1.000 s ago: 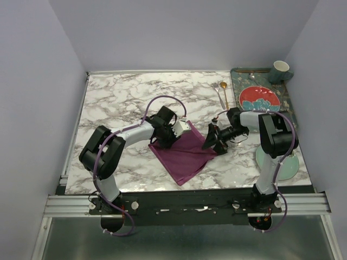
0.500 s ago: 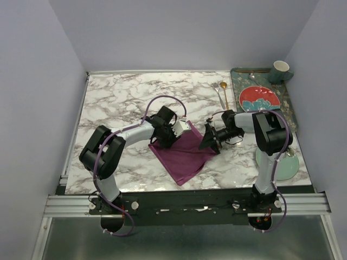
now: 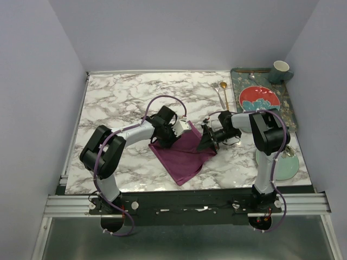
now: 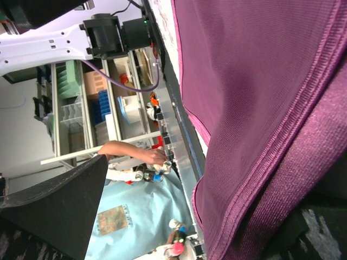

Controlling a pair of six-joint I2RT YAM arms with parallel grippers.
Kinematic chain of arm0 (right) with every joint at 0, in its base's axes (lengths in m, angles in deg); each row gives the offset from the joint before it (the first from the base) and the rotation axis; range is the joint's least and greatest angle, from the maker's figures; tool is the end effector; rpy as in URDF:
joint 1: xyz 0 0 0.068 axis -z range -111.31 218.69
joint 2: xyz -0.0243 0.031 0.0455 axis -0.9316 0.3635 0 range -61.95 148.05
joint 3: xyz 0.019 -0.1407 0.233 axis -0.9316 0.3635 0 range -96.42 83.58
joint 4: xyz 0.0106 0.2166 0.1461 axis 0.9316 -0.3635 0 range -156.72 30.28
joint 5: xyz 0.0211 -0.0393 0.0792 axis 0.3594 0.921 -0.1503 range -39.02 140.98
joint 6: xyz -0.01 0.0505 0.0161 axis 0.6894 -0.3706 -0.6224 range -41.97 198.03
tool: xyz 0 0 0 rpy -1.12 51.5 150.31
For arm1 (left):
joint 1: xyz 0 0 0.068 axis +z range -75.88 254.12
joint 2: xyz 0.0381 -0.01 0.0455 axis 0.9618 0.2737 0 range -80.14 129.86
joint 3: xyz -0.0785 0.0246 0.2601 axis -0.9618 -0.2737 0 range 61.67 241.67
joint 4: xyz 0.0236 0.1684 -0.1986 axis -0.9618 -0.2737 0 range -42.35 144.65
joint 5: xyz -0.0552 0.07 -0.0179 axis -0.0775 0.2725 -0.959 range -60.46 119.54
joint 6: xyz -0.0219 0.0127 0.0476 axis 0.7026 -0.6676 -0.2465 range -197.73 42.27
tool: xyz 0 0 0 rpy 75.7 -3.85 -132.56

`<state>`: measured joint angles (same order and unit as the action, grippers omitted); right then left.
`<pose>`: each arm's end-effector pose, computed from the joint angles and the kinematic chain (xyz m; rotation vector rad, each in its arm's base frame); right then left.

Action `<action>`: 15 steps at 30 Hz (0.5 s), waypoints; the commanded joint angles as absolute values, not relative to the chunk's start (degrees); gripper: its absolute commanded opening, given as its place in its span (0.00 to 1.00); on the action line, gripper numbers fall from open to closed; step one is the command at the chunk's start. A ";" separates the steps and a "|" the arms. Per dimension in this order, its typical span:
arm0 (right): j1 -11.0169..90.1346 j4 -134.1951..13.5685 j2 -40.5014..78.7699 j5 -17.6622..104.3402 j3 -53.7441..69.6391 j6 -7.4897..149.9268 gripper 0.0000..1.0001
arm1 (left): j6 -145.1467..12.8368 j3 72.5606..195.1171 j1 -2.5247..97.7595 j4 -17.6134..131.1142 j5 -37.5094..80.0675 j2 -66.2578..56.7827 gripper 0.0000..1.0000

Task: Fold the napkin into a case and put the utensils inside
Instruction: Rotate the upper triangle-folded napkin at the center of the board.

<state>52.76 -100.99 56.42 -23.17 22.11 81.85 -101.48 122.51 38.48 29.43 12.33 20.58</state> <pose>0.2961 0.1201 0.0905 0.2750 -2.3126 -1.7300 0.2711 -0.2074 0.1638 1.4173 2.3038 -0.4688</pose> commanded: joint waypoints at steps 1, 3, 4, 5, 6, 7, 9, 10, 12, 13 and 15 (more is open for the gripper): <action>53.04 -105.42 58.22 -10.63 25.22 79.88 0.98 | -101.11 119.76 37.99 25.56 12.14 24.62 0.29; 54.52 -106.39 56.36 -10.37 25.48 80.32 0.95 | -101.11 119.85 37.99 25.64 12.14 24.71 0.29; 55.14 -106.65 54.53 -10.19 25.57 80.58 0.94 | -101.20 119.94 37.91 25.64 12.05 24.71 0.29; 55.67 -107.26 53.99 -10.10 25.66 80.93 0.93 | -101.11 120.12 37.99 25.64 12.05 24.88 0.29; 56.63 -107.61 53.46 -9.84 25.75 81.19 0.92 | -101.11 120.29 37.99 25.64 12.05 24.97 0.29; 57.08 -108.05 53.19 -9.49 25.75 81.81 0.92 | -101.11 120.38 37.99 25.56 11.96 25.06 0.29; 58.48 -108.93 52.84 -9.14 25.84 82.43 0.89 | -100.94 120.82 37.99 25.55 11.88 25.32 0.29; 58.84 -109.20 52.75 -8.96 26.01 82.86 0.88 | -100.85 120.99 37.91 25.47 11.87 25.41 0.29; 59.89 -109.64 52.66 -8.70 26.28 83.31 0.85 | -100.94 121.08 37.99 25.47 11.88 25.50 0.29; 60.16 -109.64 52.58 -8.61 26.36 83.57 0.84 | -100.94 121.00 37.91 25.47 11.87 25.50 0.29; 61.03 -109.90 52.05 -8.78 26.72 83.83 0.80 | -100.85 120.91 37.99 25.47 11.96 25.59 0.29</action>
<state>59.25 -106.46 52.35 -14.38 24.71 83.62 -101.44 123.21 38.48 29.15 12.24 21.09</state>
